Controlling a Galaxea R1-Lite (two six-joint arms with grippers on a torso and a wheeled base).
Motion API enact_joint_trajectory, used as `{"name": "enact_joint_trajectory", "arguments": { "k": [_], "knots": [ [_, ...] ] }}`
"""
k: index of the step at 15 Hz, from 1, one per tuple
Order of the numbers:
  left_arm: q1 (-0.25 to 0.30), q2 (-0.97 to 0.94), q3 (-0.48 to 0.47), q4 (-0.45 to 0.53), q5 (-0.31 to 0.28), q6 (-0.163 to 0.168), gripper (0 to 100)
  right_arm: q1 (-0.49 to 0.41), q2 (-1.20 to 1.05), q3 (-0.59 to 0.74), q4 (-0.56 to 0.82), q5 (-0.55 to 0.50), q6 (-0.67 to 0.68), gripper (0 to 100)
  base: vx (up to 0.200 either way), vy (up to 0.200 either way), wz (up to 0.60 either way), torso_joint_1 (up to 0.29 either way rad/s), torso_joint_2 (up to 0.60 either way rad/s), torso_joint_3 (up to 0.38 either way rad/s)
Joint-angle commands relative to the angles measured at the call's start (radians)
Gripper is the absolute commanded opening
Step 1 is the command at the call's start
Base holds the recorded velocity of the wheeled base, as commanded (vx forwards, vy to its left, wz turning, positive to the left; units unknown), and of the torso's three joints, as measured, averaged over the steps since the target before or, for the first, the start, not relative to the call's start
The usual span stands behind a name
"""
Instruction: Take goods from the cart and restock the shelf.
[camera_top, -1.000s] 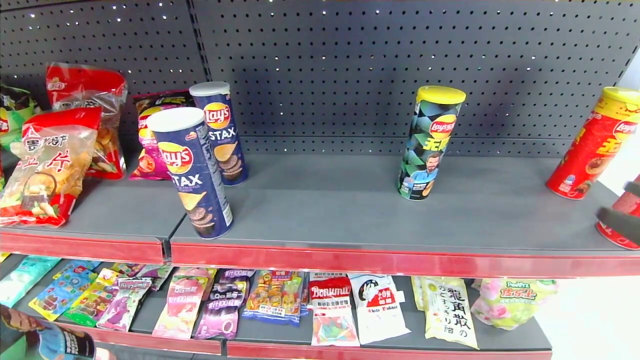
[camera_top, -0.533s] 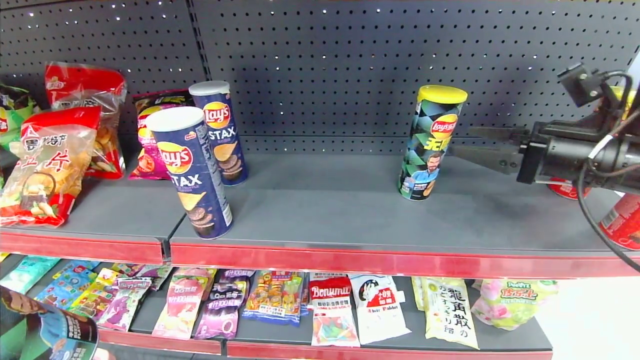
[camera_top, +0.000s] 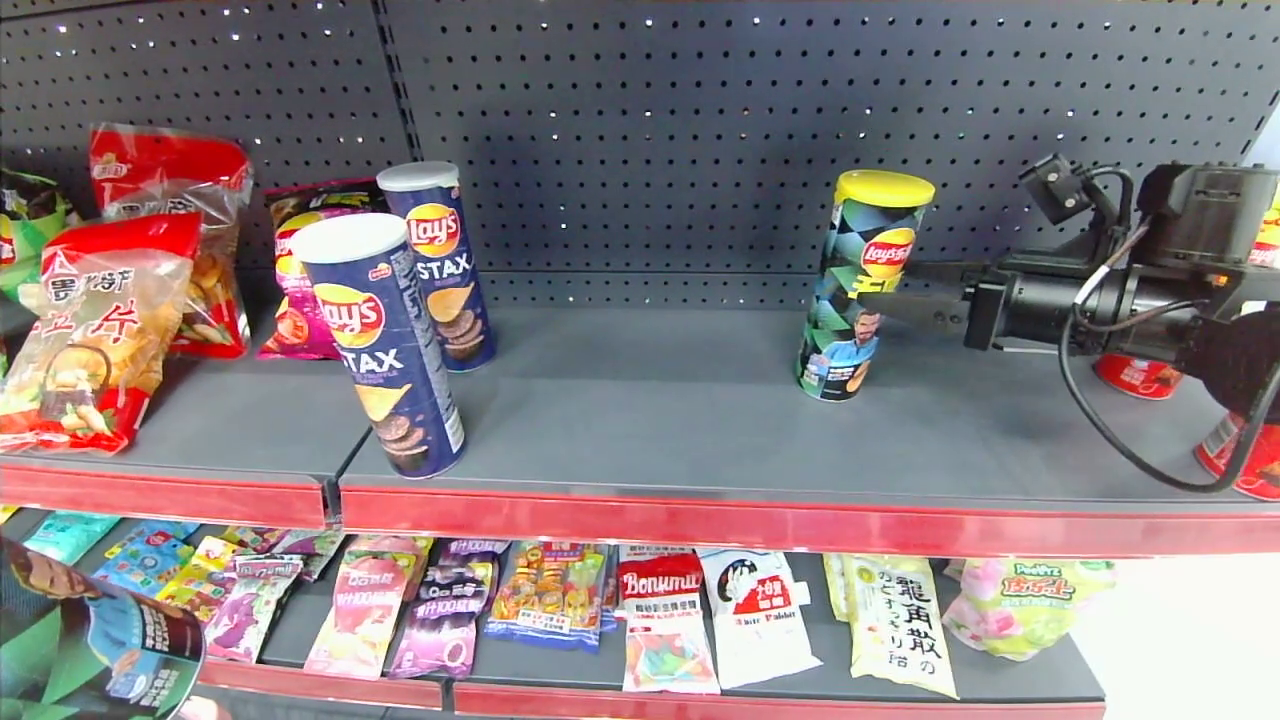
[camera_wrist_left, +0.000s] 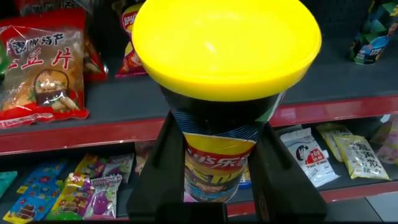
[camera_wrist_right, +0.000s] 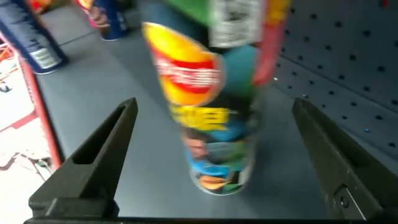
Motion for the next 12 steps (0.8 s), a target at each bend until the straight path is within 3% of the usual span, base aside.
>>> {"name": "enact_joint_trajectory", "arguments": {
  "k": [1,12],
  "knots": [
    [0.0,0.008,-0.007,0.001,-0.001,0.0,0,-0.012,0.032,-0.026,0.0,0.002,-0.001,100,0.0,0.0,0.0,0.0,0.0,0.0],
    [-0.001,0.064,-0.03,-0.001,-0.016,0.003,0,0.004,0.177,-0.224,0.001,0.117,0.005,100,0.0,0.0,0.0,0.0,0.0,0.0]
  ]
}}
